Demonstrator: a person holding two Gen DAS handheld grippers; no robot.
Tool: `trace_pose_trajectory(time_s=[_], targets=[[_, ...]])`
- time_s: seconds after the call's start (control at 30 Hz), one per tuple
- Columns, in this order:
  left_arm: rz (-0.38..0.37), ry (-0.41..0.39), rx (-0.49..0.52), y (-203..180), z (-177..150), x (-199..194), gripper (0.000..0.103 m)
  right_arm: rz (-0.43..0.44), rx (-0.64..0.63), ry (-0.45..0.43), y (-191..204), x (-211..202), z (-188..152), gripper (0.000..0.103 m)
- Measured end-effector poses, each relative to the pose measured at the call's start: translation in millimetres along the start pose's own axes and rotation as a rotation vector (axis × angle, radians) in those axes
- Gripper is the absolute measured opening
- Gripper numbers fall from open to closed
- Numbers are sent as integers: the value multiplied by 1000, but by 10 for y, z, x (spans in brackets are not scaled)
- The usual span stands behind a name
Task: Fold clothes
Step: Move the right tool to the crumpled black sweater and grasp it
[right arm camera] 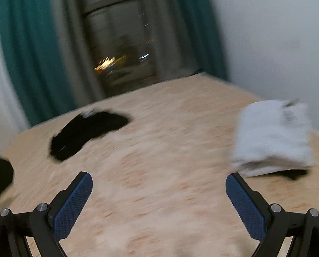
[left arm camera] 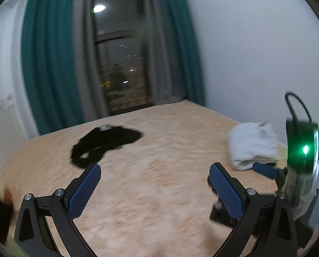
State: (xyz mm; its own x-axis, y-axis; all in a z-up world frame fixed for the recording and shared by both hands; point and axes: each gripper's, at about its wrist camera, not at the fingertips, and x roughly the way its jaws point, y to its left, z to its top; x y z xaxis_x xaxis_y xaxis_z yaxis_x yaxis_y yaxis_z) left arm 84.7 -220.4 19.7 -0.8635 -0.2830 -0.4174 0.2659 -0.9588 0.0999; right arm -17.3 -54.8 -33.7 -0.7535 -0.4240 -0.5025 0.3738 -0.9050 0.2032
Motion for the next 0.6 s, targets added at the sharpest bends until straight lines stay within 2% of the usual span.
trace_pose_trajectory(time_s=[0.13, 0.27, 0.43, 0.6], targets=[[11, 36, -110, 770, -109, 204, 103, 107, -184, 75, 769, 353, -227, 103], [-21, 85, -249, 1457, -210, 508, 103, 168, -326, 96, 1385, 595, -368, 103], [-31, 117, -410, 2195, -410, 819, 103, 146, -401, 57, 1924, 969, -280, 103], [31, 131, -440, 2605, -613, 1083, 103, 211, -415, 56, 2288, 1432, -117, 103]])
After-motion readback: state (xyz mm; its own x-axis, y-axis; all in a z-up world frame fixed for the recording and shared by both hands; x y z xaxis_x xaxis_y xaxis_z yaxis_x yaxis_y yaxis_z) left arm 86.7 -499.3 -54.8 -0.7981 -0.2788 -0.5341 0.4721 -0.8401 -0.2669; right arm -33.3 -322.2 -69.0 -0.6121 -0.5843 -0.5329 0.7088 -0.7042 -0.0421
